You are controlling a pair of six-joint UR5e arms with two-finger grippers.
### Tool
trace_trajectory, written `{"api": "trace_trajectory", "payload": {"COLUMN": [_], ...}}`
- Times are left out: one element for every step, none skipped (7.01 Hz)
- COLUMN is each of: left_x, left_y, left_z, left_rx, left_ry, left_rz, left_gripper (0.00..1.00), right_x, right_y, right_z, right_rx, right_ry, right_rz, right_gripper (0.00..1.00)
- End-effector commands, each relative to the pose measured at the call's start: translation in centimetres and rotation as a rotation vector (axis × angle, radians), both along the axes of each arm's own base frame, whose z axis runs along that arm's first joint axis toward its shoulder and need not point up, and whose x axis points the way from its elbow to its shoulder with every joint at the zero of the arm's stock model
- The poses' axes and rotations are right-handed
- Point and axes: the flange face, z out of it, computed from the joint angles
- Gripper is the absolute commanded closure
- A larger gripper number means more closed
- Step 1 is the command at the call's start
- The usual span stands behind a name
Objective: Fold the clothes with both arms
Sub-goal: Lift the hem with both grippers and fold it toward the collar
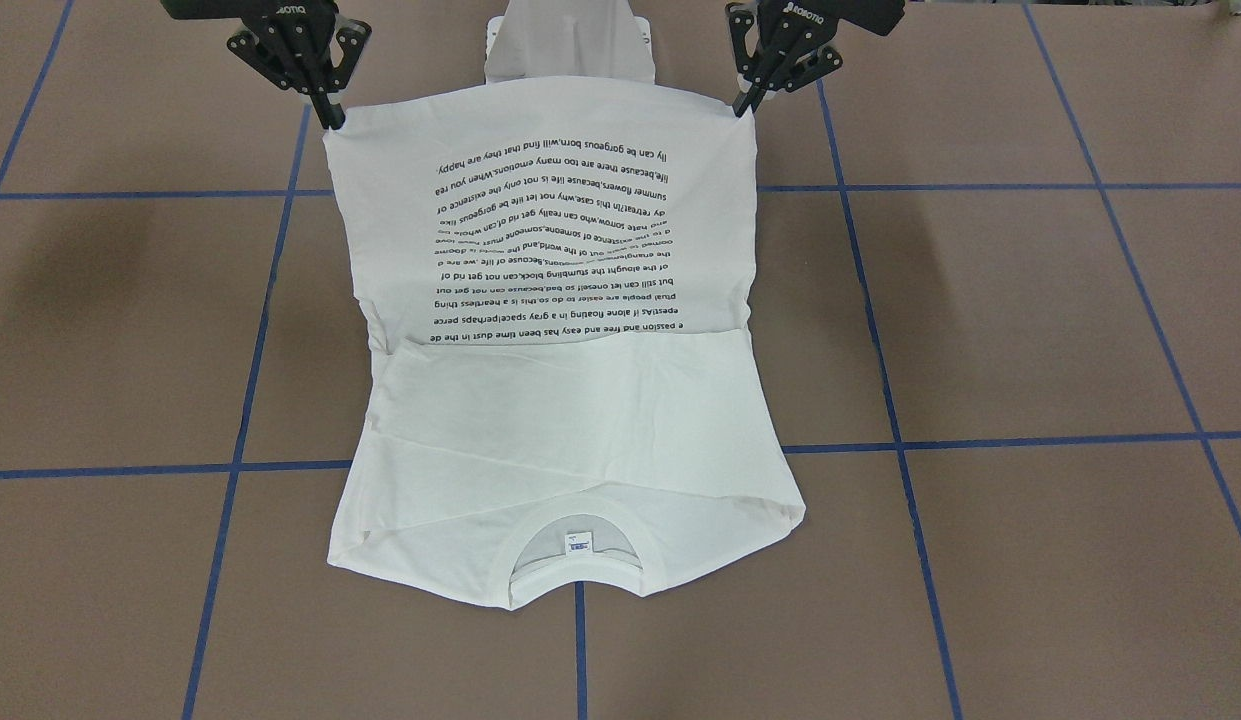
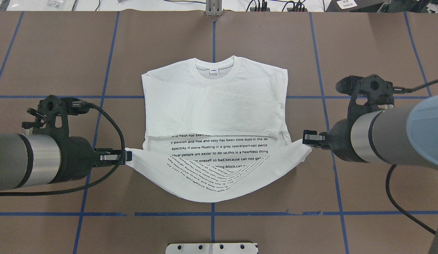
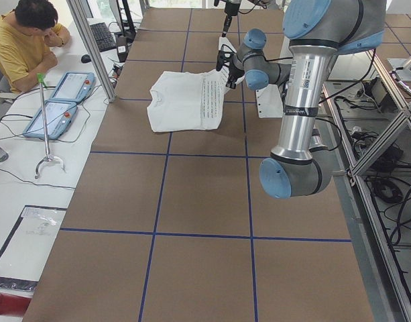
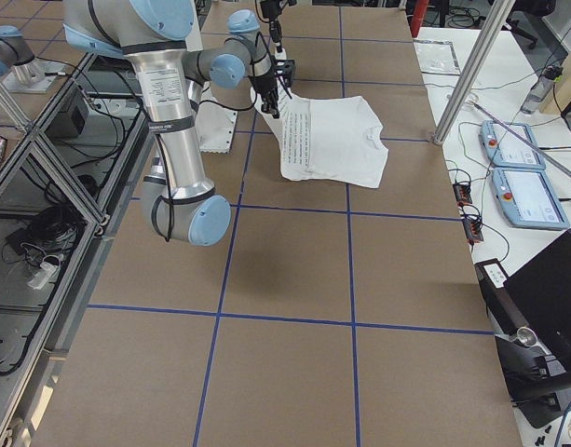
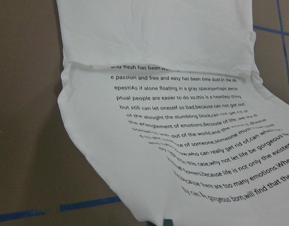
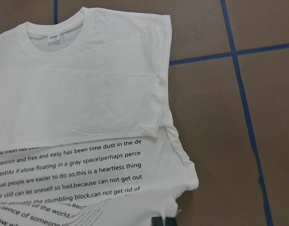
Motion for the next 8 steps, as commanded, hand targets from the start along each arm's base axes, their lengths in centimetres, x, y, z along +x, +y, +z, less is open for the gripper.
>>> {"api": "trace_trajectory", "payload": {"left_x": [1.1,1.5,1.7,2.0,6.3,8.4,8.4,8.2], "left_y": [-1.4,-1.5,-1.7,-1.9,-4.1,-5.1,-5.1,-5.3], "left_z": [1.0,1.0,1.3,1.7,2.3,1.2,1.0,0.9], "left_rx": [-0.003,-0.003,0.029,0.034,0.021,0.038,0.040,0.043], "left_ry": [-0.029,-0.031,-0.049,-0.062,-0.093,-0.091,-0.089,-0.087], "left_rz": [-0.013,-0.010,0.004,0.007,0.010,0.018,0.020,0.014], "left_gripper": [1.00,1.00,1.00,1.00,1.00,1.00,1.00,1.00], "right_x": [0.0,-0.2,-0.2,-0.1,-0.1,0.0,0.0,0.1], "right_y": [-3.3,-3.4,-3.4,-3.4,-3.3,-3.3,-3.3,-3.4], "right_z": [0.4,0.5,0.5,0.4,0.3,0.2,0.2,0.2], "right_rx": [0.026,0.022,0.023,0.024,0.026,0.026,0.027,0.027], "right_ry": [0.040,0.042,0.041,0.038,0.035,0.034,0.034,0.032], "right_rz": [-0.016,-0.019,-0.019,-0.020,-0.020,-0.018,-0.019,-0.018], "right_gripper": [1.00,1.00,1.00,1.00,1.00,1.00,1.00,1.00]}}
